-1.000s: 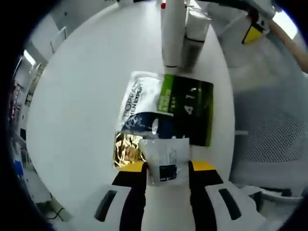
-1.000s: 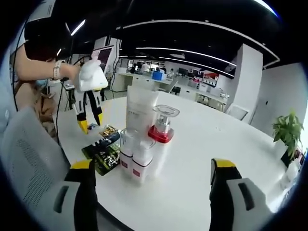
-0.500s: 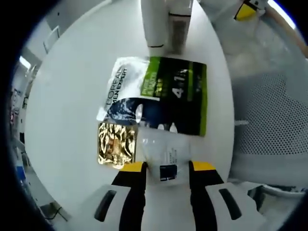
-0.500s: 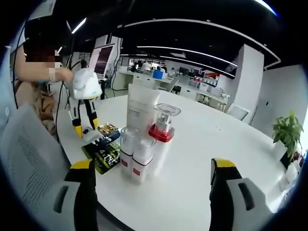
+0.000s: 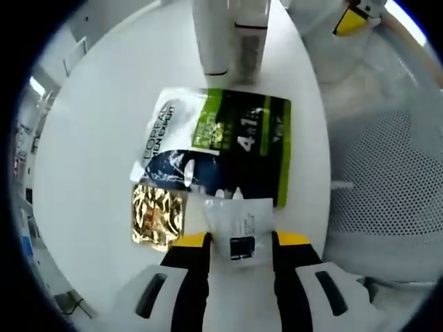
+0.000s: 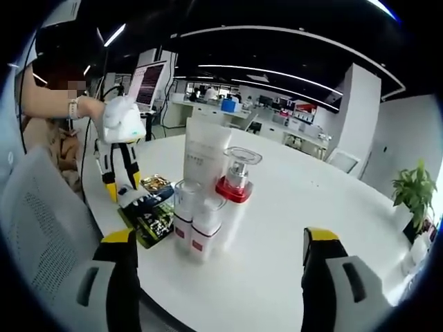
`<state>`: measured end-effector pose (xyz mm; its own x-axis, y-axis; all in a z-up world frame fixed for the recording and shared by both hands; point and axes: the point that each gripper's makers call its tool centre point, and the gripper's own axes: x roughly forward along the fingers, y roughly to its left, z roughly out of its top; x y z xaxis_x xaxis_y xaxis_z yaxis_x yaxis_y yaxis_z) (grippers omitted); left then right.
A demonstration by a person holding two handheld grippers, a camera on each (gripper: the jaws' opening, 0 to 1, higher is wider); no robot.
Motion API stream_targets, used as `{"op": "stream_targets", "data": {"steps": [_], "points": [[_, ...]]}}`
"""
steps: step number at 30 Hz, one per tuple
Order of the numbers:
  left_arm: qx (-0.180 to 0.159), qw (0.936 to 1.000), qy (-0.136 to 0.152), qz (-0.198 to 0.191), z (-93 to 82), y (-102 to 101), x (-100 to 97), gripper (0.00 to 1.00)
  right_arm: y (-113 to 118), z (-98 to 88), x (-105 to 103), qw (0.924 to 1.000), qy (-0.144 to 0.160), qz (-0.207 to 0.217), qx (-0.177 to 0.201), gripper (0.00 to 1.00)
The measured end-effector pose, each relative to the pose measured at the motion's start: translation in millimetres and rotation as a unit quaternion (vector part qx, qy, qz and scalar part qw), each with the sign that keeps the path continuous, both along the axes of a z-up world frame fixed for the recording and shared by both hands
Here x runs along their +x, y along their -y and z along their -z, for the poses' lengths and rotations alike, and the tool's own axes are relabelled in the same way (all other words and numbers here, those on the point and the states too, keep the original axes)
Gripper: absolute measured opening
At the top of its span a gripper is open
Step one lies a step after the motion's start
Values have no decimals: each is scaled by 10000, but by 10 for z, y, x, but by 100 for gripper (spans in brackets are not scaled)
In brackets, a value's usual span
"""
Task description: Arrange the skincare products in the storage area until every visible bottle or jar stands upright without overlapping.
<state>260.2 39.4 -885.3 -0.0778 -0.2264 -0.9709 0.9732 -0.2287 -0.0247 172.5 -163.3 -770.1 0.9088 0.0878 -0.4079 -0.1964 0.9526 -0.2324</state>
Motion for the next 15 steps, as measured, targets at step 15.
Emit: {"op": "stream_targets", "data": {"steps": [15], "points": [[42,10000,27,85,-21,25,23,33,-17,27,-3,10000,-66,-48,-28,99]]}}
